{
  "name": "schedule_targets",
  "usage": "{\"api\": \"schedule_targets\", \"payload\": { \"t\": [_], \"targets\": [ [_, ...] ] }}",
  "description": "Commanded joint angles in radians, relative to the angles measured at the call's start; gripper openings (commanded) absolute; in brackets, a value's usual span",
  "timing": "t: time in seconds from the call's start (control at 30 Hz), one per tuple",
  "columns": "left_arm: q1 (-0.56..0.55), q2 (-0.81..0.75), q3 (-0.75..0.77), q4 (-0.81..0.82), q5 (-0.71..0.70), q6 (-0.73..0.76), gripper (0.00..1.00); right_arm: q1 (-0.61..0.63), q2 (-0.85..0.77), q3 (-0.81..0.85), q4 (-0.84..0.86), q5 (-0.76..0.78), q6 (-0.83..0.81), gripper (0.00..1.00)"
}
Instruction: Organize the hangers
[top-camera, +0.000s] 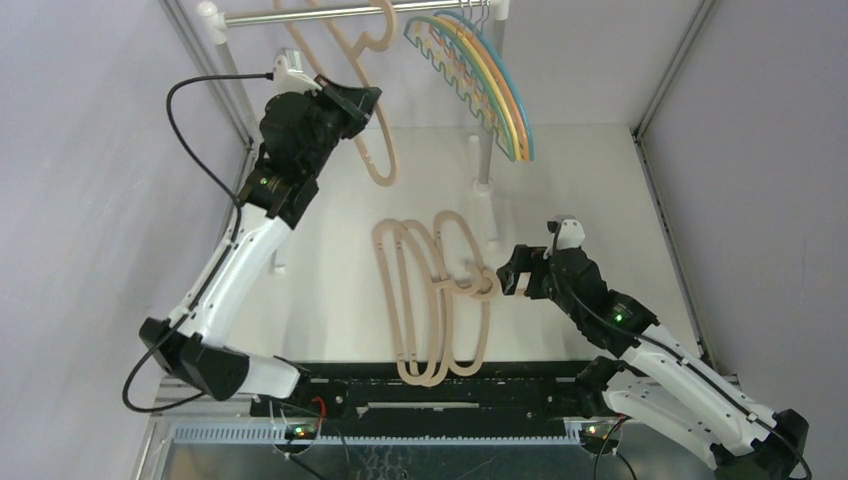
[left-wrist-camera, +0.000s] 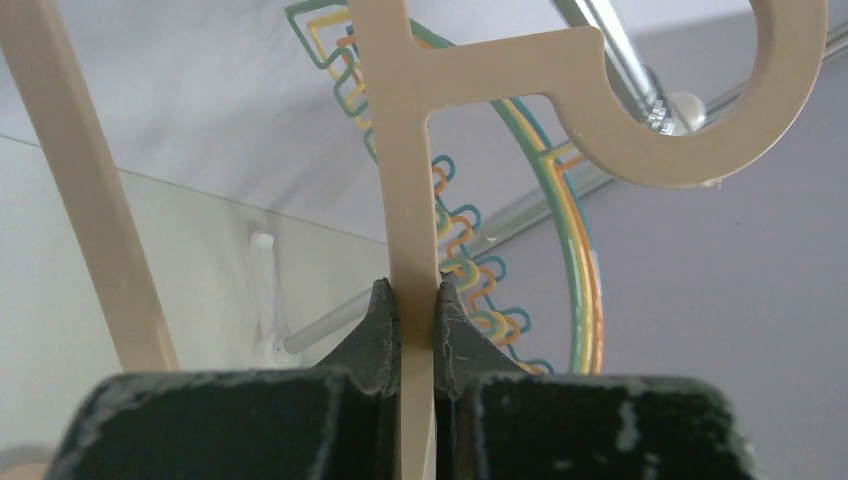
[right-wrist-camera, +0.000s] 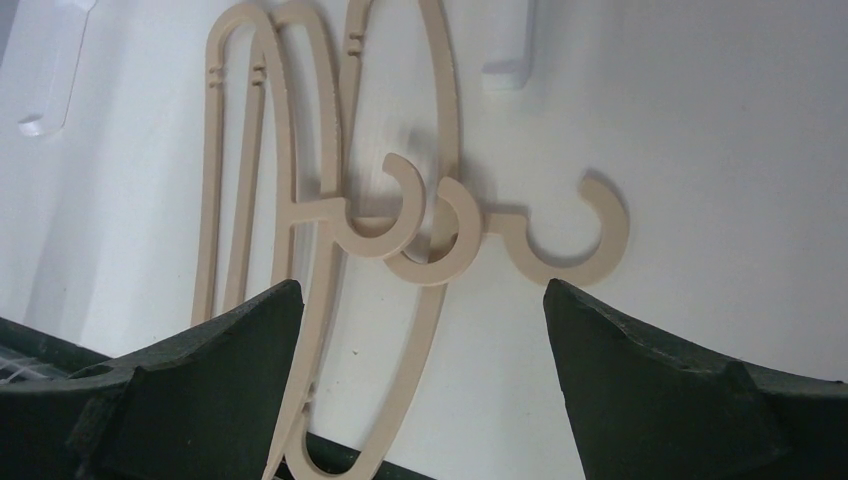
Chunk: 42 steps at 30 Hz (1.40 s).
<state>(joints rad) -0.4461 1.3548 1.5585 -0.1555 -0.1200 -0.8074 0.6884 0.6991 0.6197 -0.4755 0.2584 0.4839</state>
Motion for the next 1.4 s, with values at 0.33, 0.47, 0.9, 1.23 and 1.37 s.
{"api": "schedule_targets", "payload": {
  "t": [0.33,0.47,0.9,1.23,1.37],
  "targets": [
    [0.064,0.137,0.063,0.159,0.121,-0.135,0.0,-0.02,0.003,0.054,-0.02,0.033,-0.023,0.99],
    [0.064,0.168,0.072,0.183,0.136,-0.164,0.0,-0.021,0.004,0.055,-0.02,0.027,-0.022,0.99],
    [0.074,0.236,0.149,0.131,0.089,-0.247,0.09,-0.027,0.008,0.055,-0.019,0.029,-0.023,0.99],
    [0.083,0.3,0.219,0.084,0.091,-0.269,0.19,-0.034,0.013,0.054,-0.015,0.02,-0.028,0.99],
    [0.075,0.35,0.287,0.027,0.118,-0.228,0.35,-0.037,0.014,0.054,-0.01,0.017,-0.026,0.99]
  ]
}}
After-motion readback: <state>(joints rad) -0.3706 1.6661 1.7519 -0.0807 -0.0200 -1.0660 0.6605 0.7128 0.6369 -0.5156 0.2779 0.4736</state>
